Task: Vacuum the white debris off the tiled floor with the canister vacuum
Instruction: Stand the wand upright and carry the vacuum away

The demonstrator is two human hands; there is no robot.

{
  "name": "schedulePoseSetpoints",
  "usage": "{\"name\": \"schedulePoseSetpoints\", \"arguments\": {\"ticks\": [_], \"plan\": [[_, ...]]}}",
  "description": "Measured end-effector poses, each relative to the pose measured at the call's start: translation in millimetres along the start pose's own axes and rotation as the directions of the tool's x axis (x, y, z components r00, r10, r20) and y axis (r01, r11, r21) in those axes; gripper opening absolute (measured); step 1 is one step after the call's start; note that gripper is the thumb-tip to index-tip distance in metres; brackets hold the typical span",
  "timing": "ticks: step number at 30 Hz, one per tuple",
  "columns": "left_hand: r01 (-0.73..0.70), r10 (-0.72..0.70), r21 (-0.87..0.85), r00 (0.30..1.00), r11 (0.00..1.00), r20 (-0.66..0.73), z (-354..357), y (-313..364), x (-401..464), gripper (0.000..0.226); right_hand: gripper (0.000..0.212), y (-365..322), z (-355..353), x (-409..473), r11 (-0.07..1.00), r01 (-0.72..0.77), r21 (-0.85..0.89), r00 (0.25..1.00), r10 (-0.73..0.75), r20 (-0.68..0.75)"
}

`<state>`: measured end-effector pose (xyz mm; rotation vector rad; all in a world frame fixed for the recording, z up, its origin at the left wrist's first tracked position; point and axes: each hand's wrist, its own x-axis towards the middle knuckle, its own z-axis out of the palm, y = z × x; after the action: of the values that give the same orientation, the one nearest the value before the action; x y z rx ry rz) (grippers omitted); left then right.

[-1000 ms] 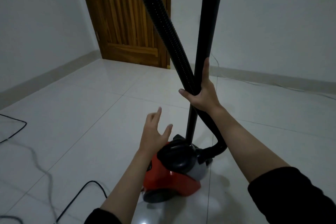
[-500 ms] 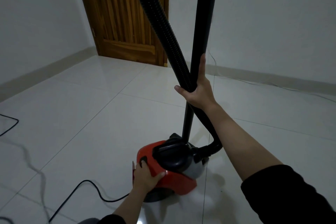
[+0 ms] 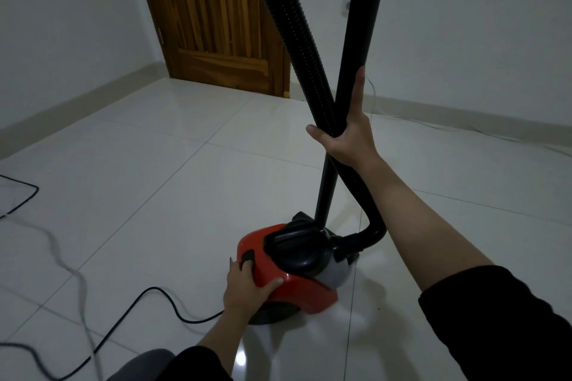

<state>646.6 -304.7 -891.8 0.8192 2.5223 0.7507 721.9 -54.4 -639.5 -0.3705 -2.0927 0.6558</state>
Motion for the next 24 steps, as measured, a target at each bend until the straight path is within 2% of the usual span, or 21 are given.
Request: {"name": "schedulePoseSetpoints", "arguments": {"ticks": [5, 9, 18, 24], "plan": [[-0.051, 0.058, 0.114, 0.996, 0.992, -0.066, -0.9, -4.0, 1.7, 0.110, 0.118, 2.2, -0.5, 0.9, 1.000, -0.017, 0.001, 1.000, 0.017, -0.017], [-0.070, 0.085, 0.206, 0.994, 0.976, -0.067, -0.6, -7.4, 10.1, 0.116, 0.117, 6.4, -1.3, 3.3, 1.000, -0.001, 0.006, 1.000, 0.001, -0.013], [-0.077, 0.058, 0.341, 0.996, 0.937, 0.065, -5.5, -8.7, 11.5, 0.131, 0.121, -2.9, 1.8, 5.5, 1.000, 0.001, 0.003, 1.000, -0.001, -0.008], [-0.047, 0.005, 0.317, 0.991, 0.947, 0.133, -3.9, -0.3, 15.6, 0.113, 0.120, -5.2, 1.0, 4.0, 1.000, -0.004, -0.012, 1.000, 0.004, -0.025]]}}
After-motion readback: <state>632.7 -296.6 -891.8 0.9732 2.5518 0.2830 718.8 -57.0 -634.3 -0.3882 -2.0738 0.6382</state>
